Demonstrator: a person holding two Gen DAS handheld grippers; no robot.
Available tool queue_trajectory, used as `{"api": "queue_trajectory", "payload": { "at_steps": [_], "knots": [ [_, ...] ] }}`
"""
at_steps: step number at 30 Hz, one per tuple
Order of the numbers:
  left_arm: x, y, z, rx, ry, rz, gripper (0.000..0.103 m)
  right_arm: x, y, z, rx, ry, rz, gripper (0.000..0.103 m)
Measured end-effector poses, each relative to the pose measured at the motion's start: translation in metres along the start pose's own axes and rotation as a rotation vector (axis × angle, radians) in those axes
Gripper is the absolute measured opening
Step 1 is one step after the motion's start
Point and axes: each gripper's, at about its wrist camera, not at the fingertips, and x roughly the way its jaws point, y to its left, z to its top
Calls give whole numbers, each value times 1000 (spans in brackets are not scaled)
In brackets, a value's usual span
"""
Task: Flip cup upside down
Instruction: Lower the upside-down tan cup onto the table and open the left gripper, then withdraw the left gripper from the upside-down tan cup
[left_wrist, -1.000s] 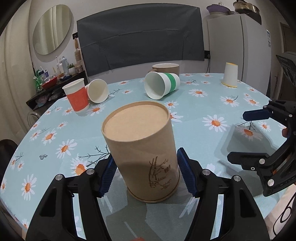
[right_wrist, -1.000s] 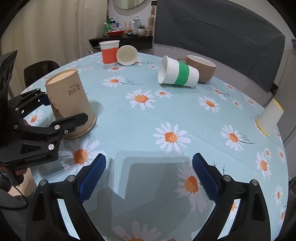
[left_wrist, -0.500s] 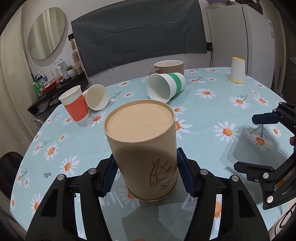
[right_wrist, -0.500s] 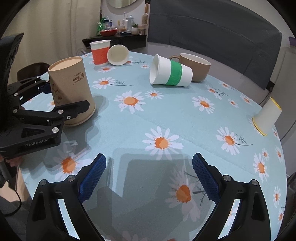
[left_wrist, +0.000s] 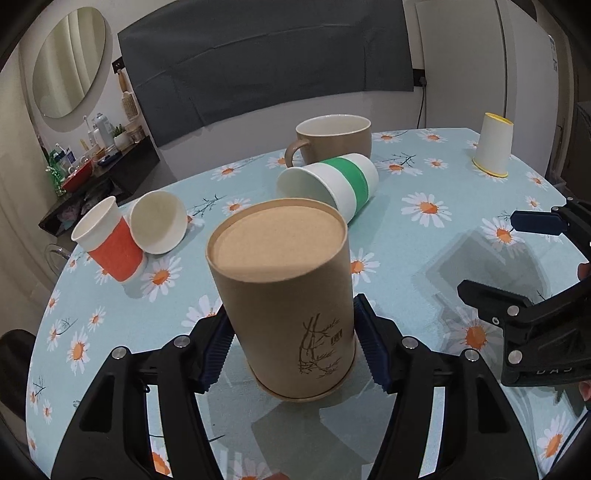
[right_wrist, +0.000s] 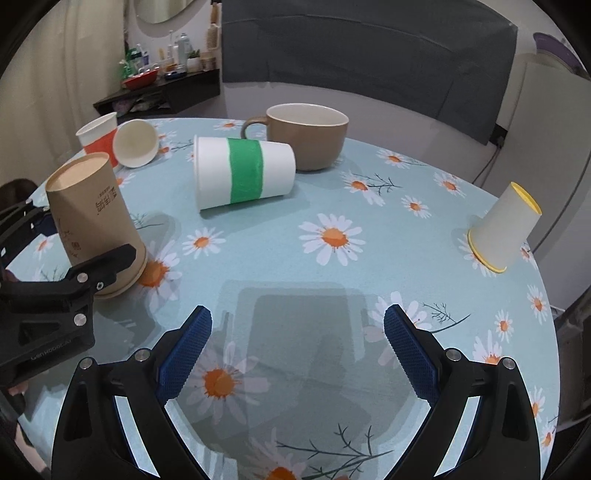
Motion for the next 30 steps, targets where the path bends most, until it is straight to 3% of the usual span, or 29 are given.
{"api": "queue_trajectory", "payload": {
  "at_steps": [2,5,14,30],
  "knots": [
    [4,1,1,0,18,-16,69,5,-5,1,27,13,8,90],
    [0,-1,1,24,10,-14,88,5,-7,1,29,16,9,90],
    [-19,5,-8,17,8,-20,94,-5,-3,-6,32,7,-3,90],
    [-41,29,-54,-61,26,-9,96,-32,11,-49,105,-20,18,92]
  ]
}}
